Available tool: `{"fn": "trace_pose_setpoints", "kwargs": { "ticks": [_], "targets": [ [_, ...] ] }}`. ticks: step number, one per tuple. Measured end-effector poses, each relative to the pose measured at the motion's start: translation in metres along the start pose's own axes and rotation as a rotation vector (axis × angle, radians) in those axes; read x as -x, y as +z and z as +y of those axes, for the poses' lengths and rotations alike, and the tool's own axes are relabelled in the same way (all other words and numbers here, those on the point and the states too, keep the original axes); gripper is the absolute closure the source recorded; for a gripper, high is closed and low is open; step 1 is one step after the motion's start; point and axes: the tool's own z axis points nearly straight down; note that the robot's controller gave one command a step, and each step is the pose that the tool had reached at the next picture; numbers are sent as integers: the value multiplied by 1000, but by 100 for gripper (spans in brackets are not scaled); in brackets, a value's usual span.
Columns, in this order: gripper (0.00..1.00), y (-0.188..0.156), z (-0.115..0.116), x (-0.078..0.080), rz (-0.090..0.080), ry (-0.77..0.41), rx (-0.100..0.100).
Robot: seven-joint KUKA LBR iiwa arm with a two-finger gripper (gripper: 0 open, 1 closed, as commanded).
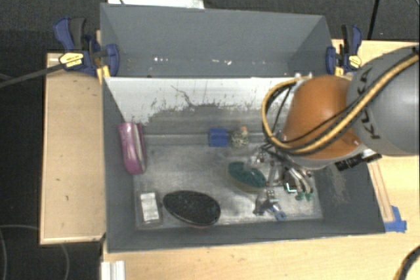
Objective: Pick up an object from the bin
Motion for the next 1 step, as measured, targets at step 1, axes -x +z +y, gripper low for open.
{"fn": "trace_pose_setpoints", "kwargs": {
  "ticks": [1],
  "targets": [
    [0, 61, -15, 38, -13, 300, 2]
  ]
}}
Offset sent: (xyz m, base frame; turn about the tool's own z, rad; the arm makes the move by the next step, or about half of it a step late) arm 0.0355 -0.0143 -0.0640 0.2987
